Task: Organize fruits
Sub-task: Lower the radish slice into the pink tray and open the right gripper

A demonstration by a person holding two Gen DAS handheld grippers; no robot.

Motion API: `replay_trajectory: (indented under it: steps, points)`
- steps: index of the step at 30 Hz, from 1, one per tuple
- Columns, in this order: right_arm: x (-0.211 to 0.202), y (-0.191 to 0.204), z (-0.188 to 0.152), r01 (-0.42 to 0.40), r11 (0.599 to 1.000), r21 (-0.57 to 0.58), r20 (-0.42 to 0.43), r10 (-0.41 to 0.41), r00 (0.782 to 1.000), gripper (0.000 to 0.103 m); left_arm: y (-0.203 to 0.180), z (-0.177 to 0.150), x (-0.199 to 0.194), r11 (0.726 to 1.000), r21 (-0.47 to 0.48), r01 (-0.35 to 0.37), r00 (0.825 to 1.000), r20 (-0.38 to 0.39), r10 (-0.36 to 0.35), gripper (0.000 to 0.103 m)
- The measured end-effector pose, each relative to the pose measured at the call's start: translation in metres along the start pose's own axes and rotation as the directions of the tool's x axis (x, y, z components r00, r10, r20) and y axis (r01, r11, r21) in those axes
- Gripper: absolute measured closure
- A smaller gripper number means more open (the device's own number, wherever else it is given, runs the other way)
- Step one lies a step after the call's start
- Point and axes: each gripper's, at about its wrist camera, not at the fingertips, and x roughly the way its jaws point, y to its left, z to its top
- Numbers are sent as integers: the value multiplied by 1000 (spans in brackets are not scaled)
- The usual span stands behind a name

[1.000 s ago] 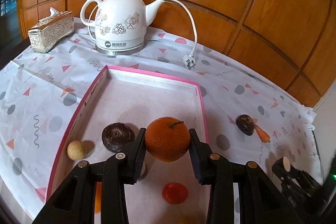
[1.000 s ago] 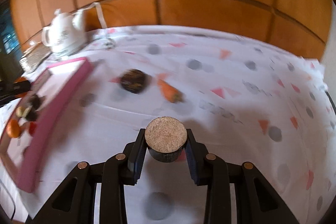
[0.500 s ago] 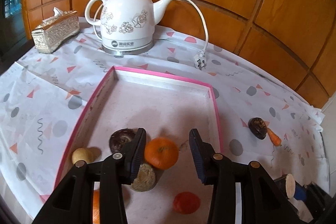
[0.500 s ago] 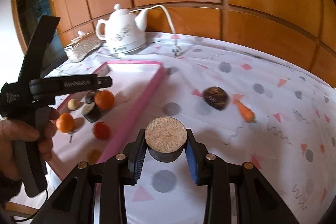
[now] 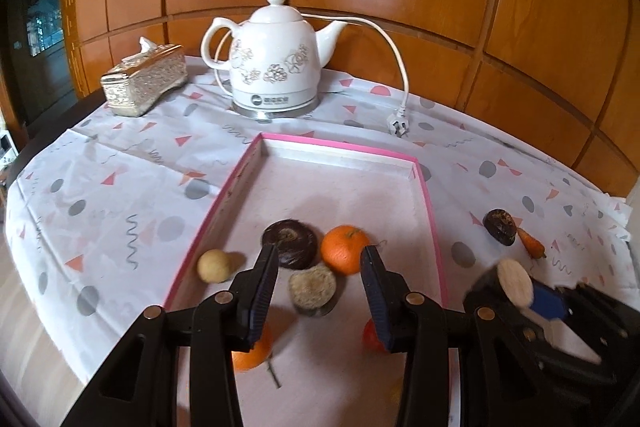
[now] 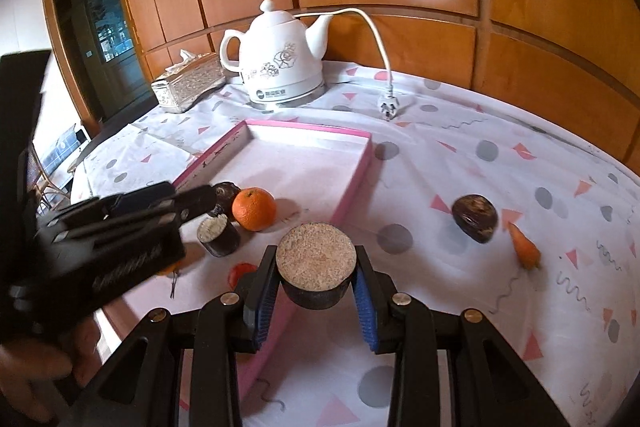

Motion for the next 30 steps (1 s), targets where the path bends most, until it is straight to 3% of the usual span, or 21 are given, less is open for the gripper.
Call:
replay_trajectory:
  steps: [14, 30]
  points:
    - [28, 21, 22, -32, 999, -10, -38, 31, 999, 68, 29, -17, -17, 997, -59, -40, 999, 15, 41, 57]
    - [35, 33, 33, -57, 998, 11, -33, 58, 998, 66, 34, -18, -19, 995, -81, -51, 999, 9, 52, 55]
